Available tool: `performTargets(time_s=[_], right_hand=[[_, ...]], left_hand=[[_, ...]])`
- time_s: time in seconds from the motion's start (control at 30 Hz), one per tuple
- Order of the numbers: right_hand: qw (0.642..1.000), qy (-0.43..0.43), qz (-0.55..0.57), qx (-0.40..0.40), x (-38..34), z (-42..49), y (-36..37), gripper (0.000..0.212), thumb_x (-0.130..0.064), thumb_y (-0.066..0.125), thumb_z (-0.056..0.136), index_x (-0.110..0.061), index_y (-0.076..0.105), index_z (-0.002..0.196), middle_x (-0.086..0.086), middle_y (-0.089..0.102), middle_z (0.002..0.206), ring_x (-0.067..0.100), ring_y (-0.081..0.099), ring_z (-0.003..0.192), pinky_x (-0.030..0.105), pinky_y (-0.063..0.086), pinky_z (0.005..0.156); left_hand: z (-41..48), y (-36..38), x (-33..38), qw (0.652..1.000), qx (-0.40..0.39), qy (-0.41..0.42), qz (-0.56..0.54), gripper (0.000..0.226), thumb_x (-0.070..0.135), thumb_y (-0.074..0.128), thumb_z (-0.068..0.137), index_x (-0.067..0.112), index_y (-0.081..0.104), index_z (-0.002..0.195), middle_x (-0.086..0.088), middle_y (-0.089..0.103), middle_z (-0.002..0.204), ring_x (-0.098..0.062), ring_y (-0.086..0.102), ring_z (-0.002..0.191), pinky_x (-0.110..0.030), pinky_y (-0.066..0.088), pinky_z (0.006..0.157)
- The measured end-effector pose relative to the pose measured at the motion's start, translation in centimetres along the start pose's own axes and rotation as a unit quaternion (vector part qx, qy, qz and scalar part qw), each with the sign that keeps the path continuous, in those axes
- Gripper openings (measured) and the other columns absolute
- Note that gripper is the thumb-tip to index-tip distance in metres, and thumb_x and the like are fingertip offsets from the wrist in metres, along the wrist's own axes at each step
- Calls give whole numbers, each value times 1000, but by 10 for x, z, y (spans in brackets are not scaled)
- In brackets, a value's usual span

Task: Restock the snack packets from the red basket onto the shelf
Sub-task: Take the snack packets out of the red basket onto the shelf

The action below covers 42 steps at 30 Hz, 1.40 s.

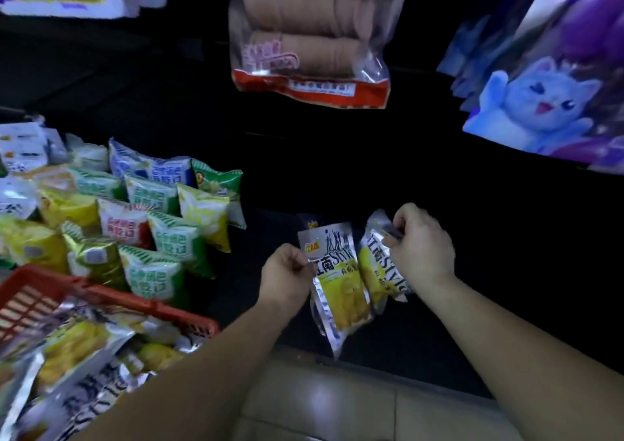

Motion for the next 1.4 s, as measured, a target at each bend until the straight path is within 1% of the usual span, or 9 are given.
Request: performTargets(time_s=[0.13,0.33,0.5,0.67,0.87,1.0,1.2,1.3,1.4], right_hand=[[997,-8,-78,-14,32,-7,22,55,-33,81,79,-27,60,130,11,45,144,33,36,134,50,35,110],[964,-48,-20,-260,20,-36,48,42,-39,66,93,-34,59,134,-5,55,139,20,55,123,40,52,94],[938,-123,-16,-325,-47,-67,50,47,-41,64,94,-40,53,139,-8,57,141,18,58,122,38,51,94],[926,-144,52,-346,-139,-103,71,43,-43,70,88,-38,60,129,-10,66,108,15,64,97,34,53,89],[891,-200,124,-387,-240,-164,133,28,-41,67,85,-34,68,112,-10,67,88,14,66,84,39,57,80],[854,-263,93,-439,-298,-202,182,34,-44,63,91,-29,65,122,0,68,114,21,68,96,43,57,83],[809,-313,41,-496,-360,-221,226,88,-55,75,82,-49,25,155,-2,12,166,28,26,150,50,42,110],[772,-396,7,-497,-385,-230,237,85,-49,73,85,-51,24,154,-5,14,166,21,12,154,48,34,116],[762,-442,-40,-471,-399,-240,248,64,-44,66,91,-42,40,149,-5,41,154,21,27,147,44,37,112]], left_hand=[[0,35,-34,991,-97,-54,77,37,21,84,79,32,62,106,3,70,101,-22,73,88,-32,63,64],[-24,39,-48,982,-148,-53,109,59,20,82,82,27,57,135,4,64,122,-16,66,108,-32,58,90],[-55,-14,-50,992,-88,-30,80,36,12,81,84,30,63,108,15,70,104,4,69,79,-13,55,77],[-90,-106,-63,994,-19,-21,102,43,22,74,90,25,61,130,8,68,112,-11,68,100,-29,54,94],[-140,-211,-124,986,73,-81,130,35,32,59,91,29,64,126,7,72,104,-17,71,86,-31,56,78],[-155,-299,-162,945,207,-124,222,30,26,63,89,21,69,118,-5,66,119,-26,66,107,-32,53,88],[-158,-371,-180,883,337,-191,264,71,46,73,80,31,49,145,-7,29,160,-32,31,145,-47,37,115],[-152,-400,-194,861,368,-276,217,84,50,73,80,37,33,153,-8,2,169,-34,13,153,-50,23,124],[-146,-429,-215,862,353,-324,167,78,41,73,79,37,40,150,-17,15,166,-36,16,153,-48,24,124]])
Point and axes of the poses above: each hand's wrist, its own z-axis towards the middle knuckle, its own y-axis out of the palm, x = y × z, the point moved 3 cm from there along z, towards the middle knuckle
